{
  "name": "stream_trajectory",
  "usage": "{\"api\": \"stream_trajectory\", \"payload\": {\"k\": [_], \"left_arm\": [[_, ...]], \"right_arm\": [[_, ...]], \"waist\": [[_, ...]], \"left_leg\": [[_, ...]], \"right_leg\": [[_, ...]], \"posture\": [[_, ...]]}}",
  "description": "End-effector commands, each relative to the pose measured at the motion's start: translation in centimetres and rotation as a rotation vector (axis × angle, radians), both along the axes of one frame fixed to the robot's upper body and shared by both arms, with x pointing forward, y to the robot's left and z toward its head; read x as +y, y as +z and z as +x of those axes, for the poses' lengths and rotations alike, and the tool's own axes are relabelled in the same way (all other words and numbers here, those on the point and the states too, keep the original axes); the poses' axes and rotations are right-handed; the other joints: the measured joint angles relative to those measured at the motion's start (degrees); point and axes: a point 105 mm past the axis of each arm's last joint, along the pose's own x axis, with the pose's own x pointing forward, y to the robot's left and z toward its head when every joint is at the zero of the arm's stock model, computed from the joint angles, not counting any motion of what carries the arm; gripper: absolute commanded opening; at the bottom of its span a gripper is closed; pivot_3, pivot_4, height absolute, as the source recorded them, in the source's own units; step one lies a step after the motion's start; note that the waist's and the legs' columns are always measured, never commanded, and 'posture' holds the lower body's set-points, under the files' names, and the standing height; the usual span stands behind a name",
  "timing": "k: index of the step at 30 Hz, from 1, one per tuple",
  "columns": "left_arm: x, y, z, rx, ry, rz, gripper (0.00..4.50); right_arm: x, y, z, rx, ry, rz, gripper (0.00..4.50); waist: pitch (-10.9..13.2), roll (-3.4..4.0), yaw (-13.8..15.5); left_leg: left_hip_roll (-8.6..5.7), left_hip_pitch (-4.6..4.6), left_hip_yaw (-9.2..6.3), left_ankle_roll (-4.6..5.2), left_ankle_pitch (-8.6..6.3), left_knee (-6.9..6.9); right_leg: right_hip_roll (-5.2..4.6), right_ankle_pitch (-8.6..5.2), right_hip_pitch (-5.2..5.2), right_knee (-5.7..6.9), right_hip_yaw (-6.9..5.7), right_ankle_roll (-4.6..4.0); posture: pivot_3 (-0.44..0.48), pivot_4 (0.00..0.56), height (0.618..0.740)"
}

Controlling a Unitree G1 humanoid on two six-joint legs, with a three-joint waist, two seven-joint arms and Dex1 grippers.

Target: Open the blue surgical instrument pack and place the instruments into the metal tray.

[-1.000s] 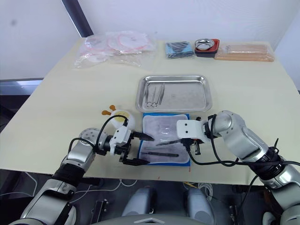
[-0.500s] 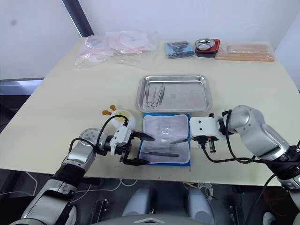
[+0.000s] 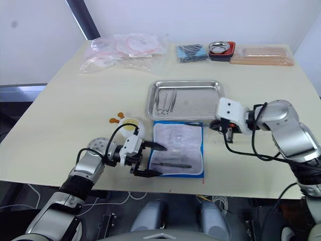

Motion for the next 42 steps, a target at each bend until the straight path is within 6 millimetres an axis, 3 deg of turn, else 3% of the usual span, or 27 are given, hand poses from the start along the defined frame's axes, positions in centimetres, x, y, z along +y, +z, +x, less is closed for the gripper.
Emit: {"api": "stream_trajectory", "payload": {"k": [1, 12, 20, 25, 37, 38, 40, 41, 42], "left_arm": [[0.4, -3.0, -0.7, 0.102, 0.040, 0.090, 4.50], [0.6, -2.8, -0.5, 0.100, 0.066, 0.086, 4.50], [0.4, -2.8, -0.7, 0.101, 0.068, 0.081, 4.50], [0.5, -2.9, -0.8, 0.103, 0.073, 0.084, 4.50], [0.5, -3.0, -0.8, 0.100, 0.077, 0.083, 4.50], [0.5, -3.0, -0.8, 0.101, 0.078, 0.083, 4.50], [0.5, -3.0, -0.8, 0.101, 0.079, 0.082, 4.50], [0.5, -3.0, -0.8, 0.101, 0.079, 0.082, 4.50], [0.5, -3.1, -0.9, 0.102, 0.079, 0.082, 4.50]], "right_arm": [[0.7, 1.6, 1.5, -0.042, -0.077, 0.103, 0.07], [3.9, 1.1, 7.5, 0.015, -0.432, 0.354, 0.07], [5.6, -0.2, 11.2, 0.023, -0.672, 0.407, 0.07], [6.7, -1.3, 12.2, 0.087, -0.762, 0.456, 0.07], [9.3, -4.0, 12.5, 0.289, -0.875, 0.482, 0.07], [9.2, -4.0, 12.5, 0.292, -0.878, 0.483, 0.70], [9.1, -3.8, 12.6, 0.288, -0.879, 0.490, 1.03], [9.0, -3.6, 12.6, 0.284, -0.878, 0.494, 1.84], [8.8, -3.4, 12.7, 0.274, -0.875, 0.494, 2.00]], "waist": [[0.0, 0.00, 0.1], [0.0, 0.03, 0.0], [0.0, 0.06, -0.2], [0.0, 0.08, -0.2], [0.0, 0.14, -0.3], [0.0, 0.14, -0.3], [0.0, 0.16, -0.3], [0.0, 0.16, -0.3], [0.0, 0.16, -0.3]], "left_leg": [[-0.01, -0.03, -0.01, 0.00, 0.00, 0.00], [-0.03, -0.04, -0.03, 0.02, -0.01, -0.01], [-0.03, -0.06, 0.00, 0.03, -0.01, -0.04], [-0.03, -0.10, -0.01, 0.03, -0.01, -0.05], [-0.03, -0.10, -0.01, 0.03, -0.01, -0.08], [-0.03, -0.10, 0.00, 0.03, -0.01, -0.08], [-0.03, -0.09, -0.01, 0.03, -0.01, -0.08], [-0.03, -0.08, 0.00, 0.03, -0.01, -0.09], [-0.03, -0.09, 0.00, 0.03, -0.01, -0.09]], "right_leg": [[0.00, 0.00, 0.00, -0.01, -0.01, 0.00], [0.00, 0.02, -0.02, 0.02, 0.01, -0.02], [0.00, 0.02, -0.09, 0.06, 0.03, -0.03], [0.00, 0.03, -0.11, 0.05, 0.03, -0.03], [-0.01, 0.03, -0.13, 0.05, 0.04, -0.03], [-0.01, 0.03, -0.13, 0.06, 0.04, -0.03], [-0.01, 0.03, -0.13, 0.06, 0.04, -0.03], [-0.01, 0.03, -0.13, 0.06, 0.04, -0.03], [-0.01, 0.03, -0.13, 0.06, 0.04, -0.03]], "posture": [[0.000, 0.150, 0.740], [0.000, 0.150, 0.740], [0.000, 0.150, 0.740], [0.000, 0.150, 0.740], [0.000, 0.150, 0.740], [0.000, 0.150, 0.740], [0.000, 0.150, 0.740], [0.000, 0.150, 0.740], [0.000, 0.150, 0.740]]}}
